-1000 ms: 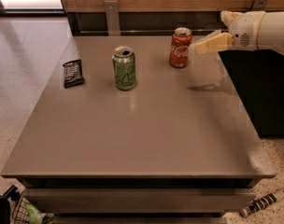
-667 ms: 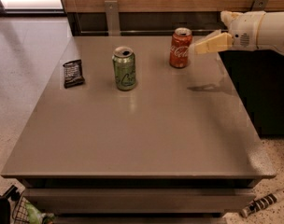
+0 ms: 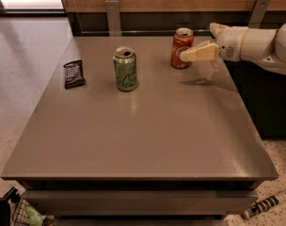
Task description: Knock coke can over
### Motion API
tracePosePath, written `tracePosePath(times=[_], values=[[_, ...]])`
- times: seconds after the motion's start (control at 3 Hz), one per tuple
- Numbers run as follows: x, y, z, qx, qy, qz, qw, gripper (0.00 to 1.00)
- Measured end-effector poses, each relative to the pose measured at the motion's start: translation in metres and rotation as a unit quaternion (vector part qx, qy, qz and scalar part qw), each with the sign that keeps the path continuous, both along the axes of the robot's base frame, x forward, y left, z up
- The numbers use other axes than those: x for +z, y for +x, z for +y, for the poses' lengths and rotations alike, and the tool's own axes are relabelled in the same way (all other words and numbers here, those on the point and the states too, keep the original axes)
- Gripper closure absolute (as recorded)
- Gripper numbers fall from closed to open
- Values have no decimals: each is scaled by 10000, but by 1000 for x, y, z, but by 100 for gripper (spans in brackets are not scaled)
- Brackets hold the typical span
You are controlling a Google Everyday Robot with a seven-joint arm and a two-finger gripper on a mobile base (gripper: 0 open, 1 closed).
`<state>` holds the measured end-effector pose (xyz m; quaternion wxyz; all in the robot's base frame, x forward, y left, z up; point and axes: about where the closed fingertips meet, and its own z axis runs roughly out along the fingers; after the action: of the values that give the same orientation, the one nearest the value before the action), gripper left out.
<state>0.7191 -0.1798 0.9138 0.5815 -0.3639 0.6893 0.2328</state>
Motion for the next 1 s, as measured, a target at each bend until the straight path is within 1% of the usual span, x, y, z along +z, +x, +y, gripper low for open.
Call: tracePosePath(times=[0.33,0.67,1.0], values=[[-11,9,4,32,120,-45,9999,0],[-23,18,16,129,420,-107,9990,0],[-35,29,35,267,694,-129,9971,24]])
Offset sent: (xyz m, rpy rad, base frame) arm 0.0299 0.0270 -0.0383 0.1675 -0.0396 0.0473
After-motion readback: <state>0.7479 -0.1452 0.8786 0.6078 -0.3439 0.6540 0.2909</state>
